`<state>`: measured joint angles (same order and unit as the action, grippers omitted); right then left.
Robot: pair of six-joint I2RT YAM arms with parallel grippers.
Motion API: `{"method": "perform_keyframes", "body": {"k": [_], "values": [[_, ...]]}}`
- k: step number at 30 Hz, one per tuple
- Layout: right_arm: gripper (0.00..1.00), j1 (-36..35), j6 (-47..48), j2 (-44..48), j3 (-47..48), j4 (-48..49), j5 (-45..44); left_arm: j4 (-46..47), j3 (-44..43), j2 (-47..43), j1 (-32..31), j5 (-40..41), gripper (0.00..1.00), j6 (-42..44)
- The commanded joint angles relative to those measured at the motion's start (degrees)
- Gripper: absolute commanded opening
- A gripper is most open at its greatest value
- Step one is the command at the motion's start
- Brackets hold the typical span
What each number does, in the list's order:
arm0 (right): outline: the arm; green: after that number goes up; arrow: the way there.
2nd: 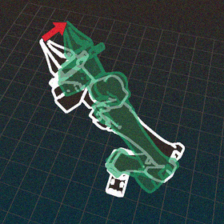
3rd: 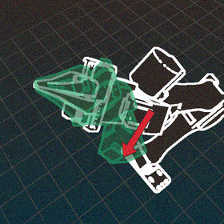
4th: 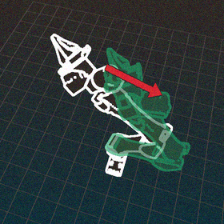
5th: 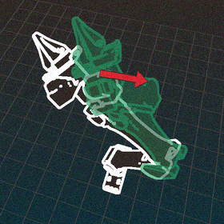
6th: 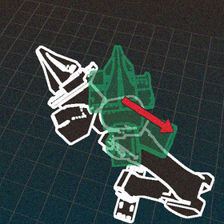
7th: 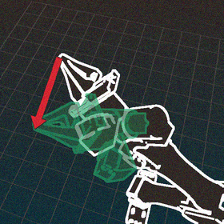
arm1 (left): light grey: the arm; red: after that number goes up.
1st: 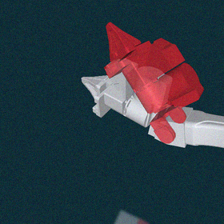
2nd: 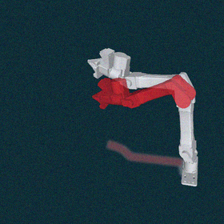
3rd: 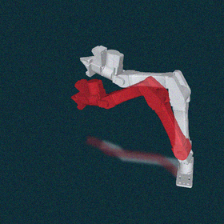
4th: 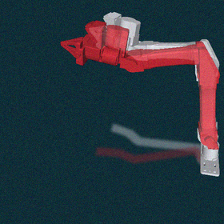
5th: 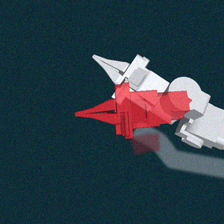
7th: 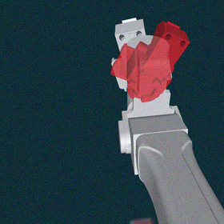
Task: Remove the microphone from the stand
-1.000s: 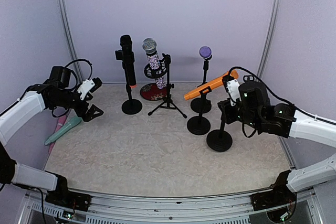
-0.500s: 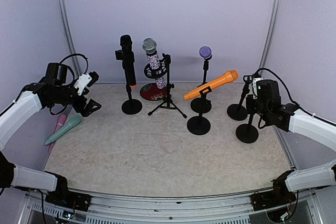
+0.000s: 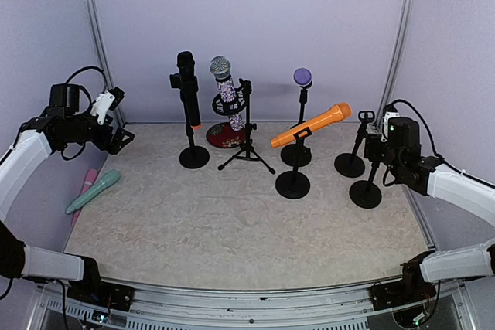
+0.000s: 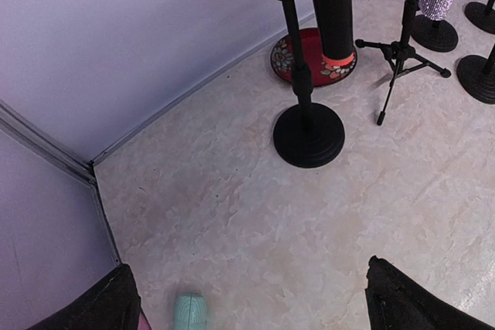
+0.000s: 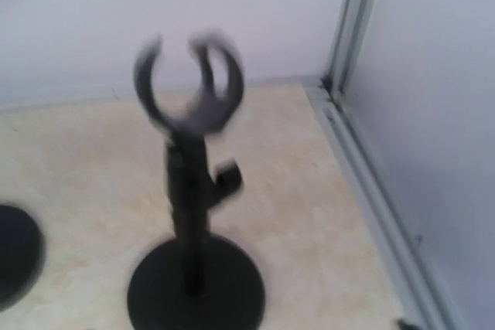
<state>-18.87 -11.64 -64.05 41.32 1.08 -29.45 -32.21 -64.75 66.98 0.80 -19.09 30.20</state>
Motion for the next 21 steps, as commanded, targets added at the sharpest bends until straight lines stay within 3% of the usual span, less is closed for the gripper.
{"method": "perform_keyframes", "body": {"k": [1, 5, 10, 16, 21], "values": [[0.86, 0.6, 2.1, 6.6, 4.0, 2.6, 5.7, -0.5, -1.6, -0.8, 0.3, -5.0, 0.99, 0.5], [0.93, 0.6, 3.9, 8.3, 7.0, 2.0, 12.1, -1.0, -0.6, -1.4, -0.2, -7.1, 0.99, 1.5], [1.00, 0.6, 2.8, 2.9, 13.4, 0.1, 24.2, -3.7, 0.8, -2.3, -3.0, -10.2, 0.99, 4.1], [1.00, 0.6, -1.0, -6.5, 20.2, 0.2, 34.2, -9.9, 2.2, -4.4, -4.9, -18.9, 0.99, 10.2], [1.00, 0.6, -2.4, -11.4, 22.5, 0.5, 38.1, -12.0, 3.4, -3.4, -6.4, -19.7, 0.99, 11.7]]}}
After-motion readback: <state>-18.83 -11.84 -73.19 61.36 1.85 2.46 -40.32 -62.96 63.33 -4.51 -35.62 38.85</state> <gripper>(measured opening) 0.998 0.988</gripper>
